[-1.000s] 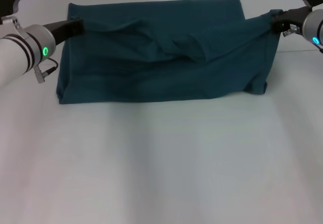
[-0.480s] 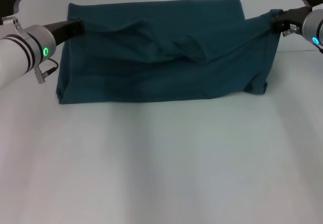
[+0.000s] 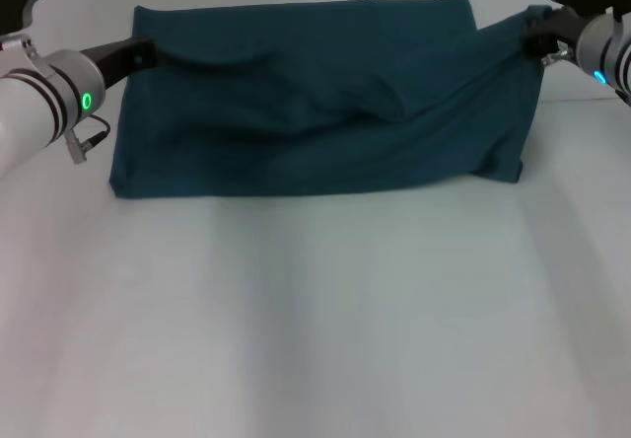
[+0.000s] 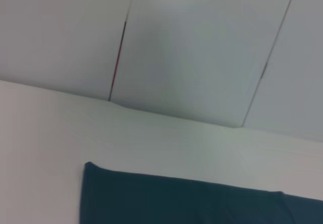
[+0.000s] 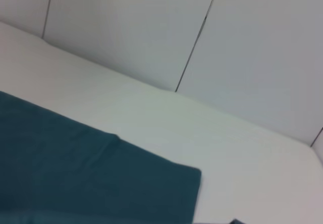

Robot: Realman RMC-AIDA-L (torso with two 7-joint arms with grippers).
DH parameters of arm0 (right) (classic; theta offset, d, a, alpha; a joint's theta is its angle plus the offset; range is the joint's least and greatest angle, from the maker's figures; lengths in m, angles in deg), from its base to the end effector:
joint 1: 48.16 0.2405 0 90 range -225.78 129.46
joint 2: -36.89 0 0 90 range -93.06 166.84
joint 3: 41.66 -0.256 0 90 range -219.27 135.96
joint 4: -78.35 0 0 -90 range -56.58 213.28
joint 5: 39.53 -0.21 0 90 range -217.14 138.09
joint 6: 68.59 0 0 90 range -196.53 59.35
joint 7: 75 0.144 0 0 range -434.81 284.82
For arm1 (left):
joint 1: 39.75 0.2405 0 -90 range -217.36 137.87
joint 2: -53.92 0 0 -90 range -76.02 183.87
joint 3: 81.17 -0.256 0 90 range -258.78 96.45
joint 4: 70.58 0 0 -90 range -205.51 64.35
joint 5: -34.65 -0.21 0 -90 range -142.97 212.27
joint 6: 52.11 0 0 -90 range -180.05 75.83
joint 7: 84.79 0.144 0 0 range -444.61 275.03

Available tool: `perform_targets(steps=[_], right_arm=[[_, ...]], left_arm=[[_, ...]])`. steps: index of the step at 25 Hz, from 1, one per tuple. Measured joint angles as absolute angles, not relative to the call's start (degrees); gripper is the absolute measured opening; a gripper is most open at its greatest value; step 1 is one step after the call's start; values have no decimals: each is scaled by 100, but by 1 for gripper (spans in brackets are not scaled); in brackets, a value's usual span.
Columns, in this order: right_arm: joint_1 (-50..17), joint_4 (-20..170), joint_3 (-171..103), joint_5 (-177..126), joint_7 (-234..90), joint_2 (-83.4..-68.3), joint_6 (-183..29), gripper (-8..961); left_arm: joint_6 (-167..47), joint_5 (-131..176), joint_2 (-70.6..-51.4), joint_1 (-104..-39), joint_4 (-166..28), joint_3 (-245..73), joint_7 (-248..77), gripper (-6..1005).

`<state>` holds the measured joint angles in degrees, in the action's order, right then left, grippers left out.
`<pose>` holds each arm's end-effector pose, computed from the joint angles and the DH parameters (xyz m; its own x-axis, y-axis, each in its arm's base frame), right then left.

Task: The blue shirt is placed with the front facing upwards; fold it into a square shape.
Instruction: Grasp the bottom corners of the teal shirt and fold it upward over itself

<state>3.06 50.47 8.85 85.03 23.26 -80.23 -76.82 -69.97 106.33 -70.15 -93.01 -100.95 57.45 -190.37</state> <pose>0.2424 0.5093 0.0551 0.8781 -0.3455 -0.3310 -0.4016 -0.1560 -0.9024 -0.1987 0.4995 0.0041 0.5139 0.3815 0.7684 0.8541 -0.1432 -0.5001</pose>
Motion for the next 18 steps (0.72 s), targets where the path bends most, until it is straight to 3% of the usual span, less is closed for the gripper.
perform_targets(steps=[5,8,11,18], right_arm=[[381,5066,1003,8501,2321,-8056,-7360,184],[393,5051,1005,8501,2322,-8068,-7300,208],[406,5048,1020,8502,2323,-8070,-7287,326],[412,5083,1157,8503,2332,-8071,-7283,590]], left_arm=[[-6546,10637,-7032,-9301,-9977,5576,-19077,52],[-6452,10687,-7035,-9294,-9953,5516,-19090,102],[-6451,10863,-7032,-9252,-9964,5505,-19089,153],[-6482,10935,-7028,-9197,-9963,5480,-19070,429]])
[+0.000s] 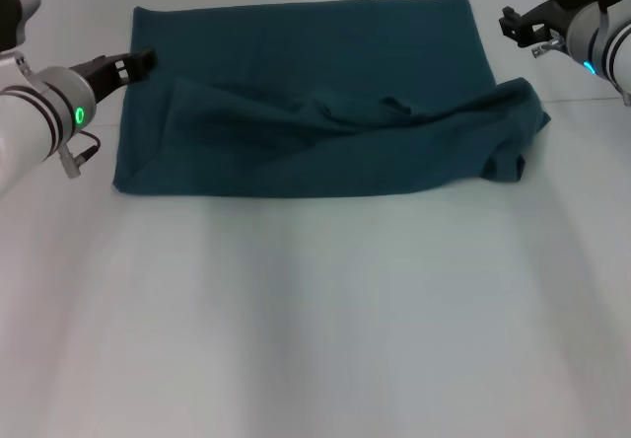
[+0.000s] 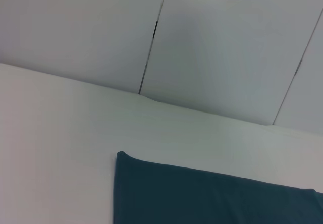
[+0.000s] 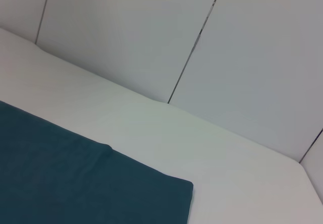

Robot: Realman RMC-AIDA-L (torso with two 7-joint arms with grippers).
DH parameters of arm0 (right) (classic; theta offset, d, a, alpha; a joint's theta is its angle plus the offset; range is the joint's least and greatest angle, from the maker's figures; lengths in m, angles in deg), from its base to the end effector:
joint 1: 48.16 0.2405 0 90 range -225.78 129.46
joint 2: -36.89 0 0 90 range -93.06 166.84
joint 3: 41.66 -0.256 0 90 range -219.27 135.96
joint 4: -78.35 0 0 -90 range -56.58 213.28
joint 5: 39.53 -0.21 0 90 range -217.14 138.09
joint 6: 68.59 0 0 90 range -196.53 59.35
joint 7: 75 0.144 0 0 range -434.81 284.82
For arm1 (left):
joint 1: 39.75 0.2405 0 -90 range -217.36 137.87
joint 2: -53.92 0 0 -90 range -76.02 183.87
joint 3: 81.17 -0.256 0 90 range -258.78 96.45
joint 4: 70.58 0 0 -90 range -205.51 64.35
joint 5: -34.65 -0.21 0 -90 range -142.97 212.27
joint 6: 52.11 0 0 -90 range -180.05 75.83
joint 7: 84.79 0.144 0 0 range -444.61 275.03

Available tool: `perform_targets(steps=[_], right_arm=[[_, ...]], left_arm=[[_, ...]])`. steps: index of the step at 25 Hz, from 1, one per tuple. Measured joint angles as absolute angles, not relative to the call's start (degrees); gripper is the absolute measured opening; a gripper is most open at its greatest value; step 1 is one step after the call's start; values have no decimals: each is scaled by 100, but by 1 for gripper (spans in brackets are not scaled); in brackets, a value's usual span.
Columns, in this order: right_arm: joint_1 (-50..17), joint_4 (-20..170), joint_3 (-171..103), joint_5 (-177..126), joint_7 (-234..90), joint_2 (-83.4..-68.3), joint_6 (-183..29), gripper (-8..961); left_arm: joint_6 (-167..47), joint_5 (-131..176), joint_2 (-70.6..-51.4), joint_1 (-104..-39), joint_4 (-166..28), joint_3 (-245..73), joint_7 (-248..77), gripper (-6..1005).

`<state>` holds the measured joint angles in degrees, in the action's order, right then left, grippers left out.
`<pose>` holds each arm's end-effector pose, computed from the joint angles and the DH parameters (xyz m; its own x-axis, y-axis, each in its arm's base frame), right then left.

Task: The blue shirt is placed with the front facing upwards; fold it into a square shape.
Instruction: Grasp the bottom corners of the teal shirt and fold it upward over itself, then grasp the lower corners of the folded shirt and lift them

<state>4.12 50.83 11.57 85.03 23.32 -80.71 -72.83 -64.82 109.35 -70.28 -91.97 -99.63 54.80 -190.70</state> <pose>0.2309 0.5140 0.0529 0.9007 -0.3161 -0.2980 -0.3546 -0.1389 -0.9246 -0.2132 0.4957 0.0014 0.4877 0.3892 0.7815 0.8605 -0.0632 -0.5055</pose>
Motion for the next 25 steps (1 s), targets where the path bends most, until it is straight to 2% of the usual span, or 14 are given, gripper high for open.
perform_targets(steps=[4,10,15,17,22,25], right_arm=[[398,5097,1116,8492,2411,-8072,-7274,729],[351,5099,1077,8482,2519,-8122,-7274,773],[175,5081,1003,8483,2798,-8147,-7476,773],[38,5005,984,8484,3059,-8125,-7758,773],[-304,4594,958,8520,3791,-7993,-8813,774],[-453,4319,979,8615,4246,-7856,-9644,774]], left_arm=[[-6494,10936,-7034,-9185,-9951,5471,-19069,598],[-6845,10936,-7009,-9094,-9932,5471,-19089,766],[-7590,10932,-6953,-8870,-10084,5470,-19112,877],[-7954,10910,-6887,-8760,-10144,5471,-19217,919],[-8921,10891,-6578,-8540,-10175,5470,-19576,919],[-9482,10889,-6394,-8443,-10194,5471,-19609,919]])
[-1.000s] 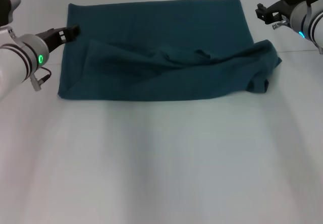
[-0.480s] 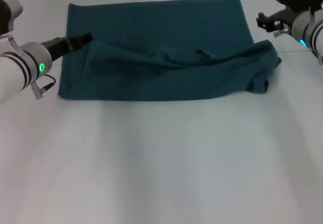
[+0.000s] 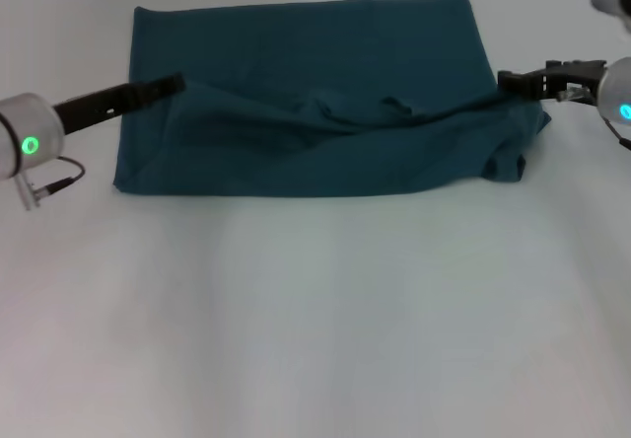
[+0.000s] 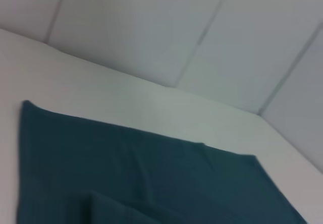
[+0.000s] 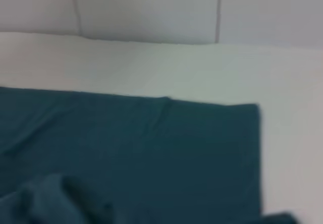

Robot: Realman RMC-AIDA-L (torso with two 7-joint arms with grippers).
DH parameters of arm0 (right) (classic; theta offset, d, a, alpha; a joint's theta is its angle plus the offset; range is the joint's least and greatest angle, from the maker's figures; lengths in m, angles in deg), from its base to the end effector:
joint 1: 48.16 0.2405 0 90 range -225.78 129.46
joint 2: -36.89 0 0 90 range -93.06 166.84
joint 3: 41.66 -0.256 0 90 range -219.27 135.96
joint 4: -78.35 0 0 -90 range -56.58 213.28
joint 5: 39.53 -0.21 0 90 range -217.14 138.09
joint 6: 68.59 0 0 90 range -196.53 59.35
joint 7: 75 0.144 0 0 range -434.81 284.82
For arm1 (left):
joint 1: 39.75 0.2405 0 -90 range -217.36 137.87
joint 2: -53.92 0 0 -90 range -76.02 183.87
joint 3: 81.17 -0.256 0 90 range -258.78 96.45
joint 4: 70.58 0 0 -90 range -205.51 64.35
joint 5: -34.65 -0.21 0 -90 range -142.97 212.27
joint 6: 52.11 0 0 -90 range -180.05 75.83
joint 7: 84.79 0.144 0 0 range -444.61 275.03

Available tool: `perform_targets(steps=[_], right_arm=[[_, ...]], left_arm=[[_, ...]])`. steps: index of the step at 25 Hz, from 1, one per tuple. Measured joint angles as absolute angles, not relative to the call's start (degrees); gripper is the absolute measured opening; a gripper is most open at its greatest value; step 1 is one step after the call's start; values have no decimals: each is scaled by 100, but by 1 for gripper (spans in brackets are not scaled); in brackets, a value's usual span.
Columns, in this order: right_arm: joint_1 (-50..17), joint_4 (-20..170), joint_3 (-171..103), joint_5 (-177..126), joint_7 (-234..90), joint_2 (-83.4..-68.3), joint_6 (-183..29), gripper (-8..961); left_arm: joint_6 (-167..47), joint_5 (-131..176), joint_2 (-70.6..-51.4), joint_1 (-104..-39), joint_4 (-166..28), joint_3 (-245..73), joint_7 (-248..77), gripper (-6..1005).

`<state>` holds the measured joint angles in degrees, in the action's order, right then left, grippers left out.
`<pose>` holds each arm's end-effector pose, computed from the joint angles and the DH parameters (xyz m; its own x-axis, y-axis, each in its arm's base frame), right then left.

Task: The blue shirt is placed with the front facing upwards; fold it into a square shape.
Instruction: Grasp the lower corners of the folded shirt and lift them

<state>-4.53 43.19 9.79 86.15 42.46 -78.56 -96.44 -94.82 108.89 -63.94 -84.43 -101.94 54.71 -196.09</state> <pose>0.2695 0.4791 0.0549 0.6850 -0.4882 -0.5407 -0.6944 -0.2129 -0.6874 -0.2344 0.4654 0.0205 0.4219 0.5148 0.7464 0.9029 -0.3132 -0.2943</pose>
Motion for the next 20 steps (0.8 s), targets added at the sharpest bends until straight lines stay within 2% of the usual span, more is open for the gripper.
perform_targets(steps=[2,5,12,20], right_arm=[[-502,4153,989,8885,4670,-7759,-10198,774],[-515,3844,992,9669,5524,-7673,-10860,772],[-599,2759,952,11687,6863,-7854,-11772,769],[-609,2907,865,12020,7215,-7755,-12285,766]], left_arm=[[-9835,10885,-6273,-8363,-10197,5472,-19675,919],[-10110,10882,-6209,-8248,-10248,5486,-19799,919],[-10158,10882,-6335,-8022,-10497,5480,-19864,919],[-10222,10883,-6392,-7975,-10468,5471,-19867,918]])
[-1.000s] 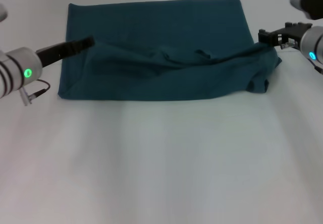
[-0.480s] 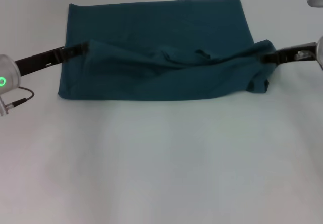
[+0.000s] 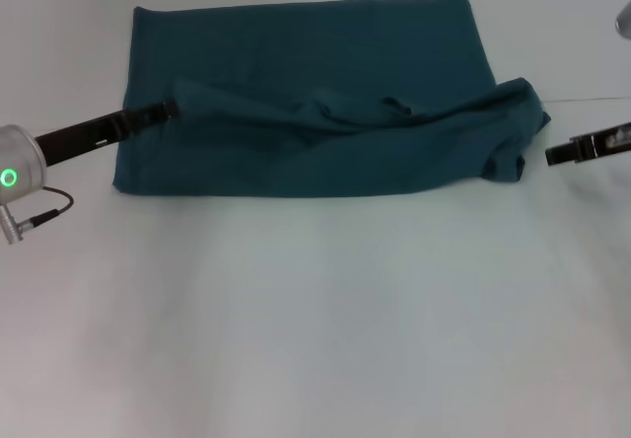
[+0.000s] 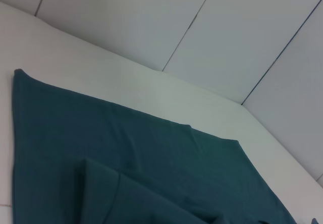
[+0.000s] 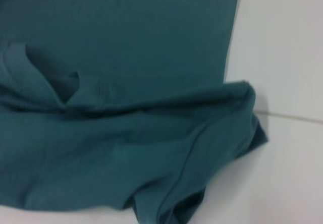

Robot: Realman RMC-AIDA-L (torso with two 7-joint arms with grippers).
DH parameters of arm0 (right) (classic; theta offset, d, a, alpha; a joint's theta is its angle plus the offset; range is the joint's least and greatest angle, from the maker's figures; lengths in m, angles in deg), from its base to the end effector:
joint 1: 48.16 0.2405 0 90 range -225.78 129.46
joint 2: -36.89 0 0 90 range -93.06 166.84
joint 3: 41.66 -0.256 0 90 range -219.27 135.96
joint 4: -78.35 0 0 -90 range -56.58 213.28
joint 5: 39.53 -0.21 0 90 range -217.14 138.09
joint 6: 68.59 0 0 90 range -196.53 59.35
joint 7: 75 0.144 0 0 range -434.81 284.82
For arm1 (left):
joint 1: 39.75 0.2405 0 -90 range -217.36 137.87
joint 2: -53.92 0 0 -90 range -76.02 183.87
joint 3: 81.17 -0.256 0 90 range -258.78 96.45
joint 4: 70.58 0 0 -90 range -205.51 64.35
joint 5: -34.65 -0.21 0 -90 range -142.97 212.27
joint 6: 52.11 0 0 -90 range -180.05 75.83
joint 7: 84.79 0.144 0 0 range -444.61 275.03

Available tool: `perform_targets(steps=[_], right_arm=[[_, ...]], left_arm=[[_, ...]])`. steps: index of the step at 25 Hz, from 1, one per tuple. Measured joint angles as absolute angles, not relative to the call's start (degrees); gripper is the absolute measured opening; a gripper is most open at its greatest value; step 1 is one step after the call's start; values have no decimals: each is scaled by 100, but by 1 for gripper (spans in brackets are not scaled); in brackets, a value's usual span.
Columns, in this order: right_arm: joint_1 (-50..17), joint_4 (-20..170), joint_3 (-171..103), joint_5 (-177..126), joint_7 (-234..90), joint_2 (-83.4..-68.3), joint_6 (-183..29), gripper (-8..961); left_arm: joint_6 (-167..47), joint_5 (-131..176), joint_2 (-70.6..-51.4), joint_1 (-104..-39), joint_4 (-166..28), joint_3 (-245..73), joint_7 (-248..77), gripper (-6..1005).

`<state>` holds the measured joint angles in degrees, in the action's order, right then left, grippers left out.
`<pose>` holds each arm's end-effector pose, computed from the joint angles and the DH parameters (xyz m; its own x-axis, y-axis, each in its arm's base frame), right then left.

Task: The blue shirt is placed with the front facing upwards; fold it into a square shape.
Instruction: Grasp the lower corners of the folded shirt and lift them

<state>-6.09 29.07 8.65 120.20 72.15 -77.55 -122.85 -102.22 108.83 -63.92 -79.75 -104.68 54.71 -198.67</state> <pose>0.2836 0.4477 0.0805 0.5567 -0.7632 -0.3282 -0.6794 -0.1910 -0.7084 -0.2513 0.4419 0.0225 0.3697 0.5629 0.7393 0.9213 -0.3255 -0.2128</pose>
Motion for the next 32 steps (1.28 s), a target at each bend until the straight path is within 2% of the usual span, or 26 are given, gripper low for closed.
perform_targets(steps=[32], right_arm=[[19,4434,914,11960,7002,-7952,-10974,677]], left_arm=[[-10151,10873,-6464,-7984,-10433,5410,-19826,918]])
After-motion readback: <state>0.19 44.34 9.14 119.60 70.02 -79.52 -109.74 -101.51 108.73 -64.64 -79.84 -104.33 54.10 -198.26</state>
